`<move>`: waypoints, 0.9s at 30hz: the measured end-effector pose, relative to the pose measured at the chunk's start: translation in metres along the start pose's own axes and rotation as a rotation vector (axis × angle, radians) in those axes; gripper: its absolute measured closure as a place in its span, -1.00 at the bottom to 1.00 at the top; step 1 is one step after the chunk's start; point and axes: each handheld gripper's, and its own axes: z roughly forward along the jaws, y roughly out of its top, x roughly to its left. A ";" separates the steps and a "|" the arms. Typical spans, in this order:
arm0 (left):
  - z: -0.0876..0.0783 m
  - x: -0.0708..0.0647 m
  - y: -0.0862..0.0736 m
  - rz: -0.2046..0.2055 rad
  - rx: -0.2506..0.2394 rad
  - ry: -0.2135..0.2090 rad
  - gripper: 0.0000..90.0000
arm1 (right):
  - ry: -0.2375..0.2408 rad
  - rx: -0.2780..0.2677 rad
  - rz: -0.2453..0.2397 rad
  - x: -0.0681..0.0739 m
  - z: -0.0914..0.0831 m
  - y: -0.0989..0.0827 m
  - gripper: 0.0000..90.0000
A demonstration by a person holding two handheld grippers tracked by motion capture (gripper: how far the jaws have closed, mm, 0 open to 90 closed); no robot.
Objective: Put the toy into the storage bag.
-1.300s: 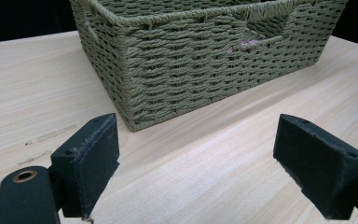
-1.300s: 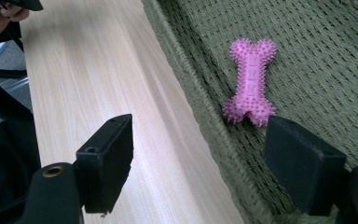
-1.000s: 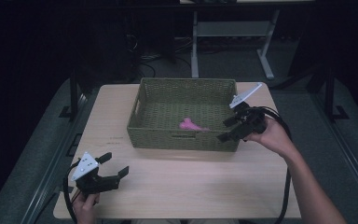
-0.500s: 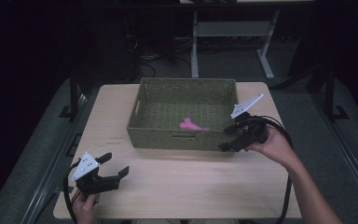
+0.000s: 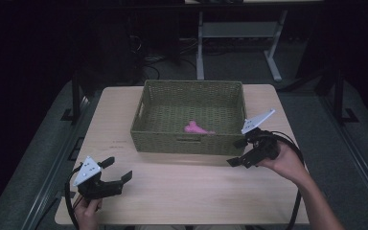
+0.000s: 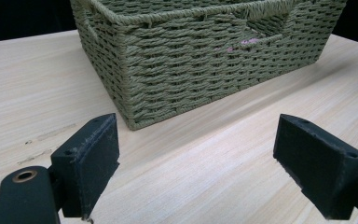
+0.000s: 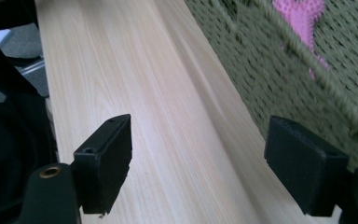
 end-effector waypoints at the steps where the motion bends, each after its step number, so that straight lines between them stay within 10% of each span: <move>1: 0.000 0.000 0.000 0.000 0.000 0.000 -0.69 | 0.001 -0.006 0.005 0.000 0.000 -0.002 -0.49; 27: 0.000 -0.001 0.000 0.004 -0.002 -0.002 -0.69 | -0.035 -0.064 0.071 0.018 0.010 -0.070 -0.50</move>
